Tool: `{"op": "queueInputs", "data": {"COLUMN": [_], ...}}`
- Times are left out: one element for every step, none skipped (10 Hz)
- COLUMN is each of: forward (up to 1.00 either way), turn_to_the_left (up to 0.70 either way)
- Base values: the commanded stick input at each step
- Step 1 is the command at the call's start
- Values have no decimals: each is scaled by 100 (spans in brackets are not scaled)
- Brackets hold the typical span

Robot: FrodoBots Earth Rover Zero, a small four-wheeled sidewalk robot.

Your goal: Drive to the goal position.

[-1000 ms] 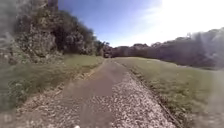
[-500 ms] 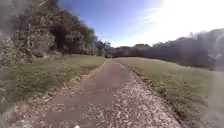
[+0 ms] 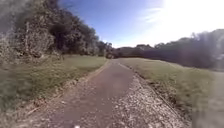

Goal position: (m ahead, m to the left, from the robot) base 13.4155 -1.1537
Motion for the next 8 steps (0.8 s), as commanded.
{"op": "queueInputs", "data": {"forward": [70, 70, 70, 70, 70, 70, 70, 70], "turn_to_the_left": [-2, -2, -2, -2, -2, -2, -2, -2]}}
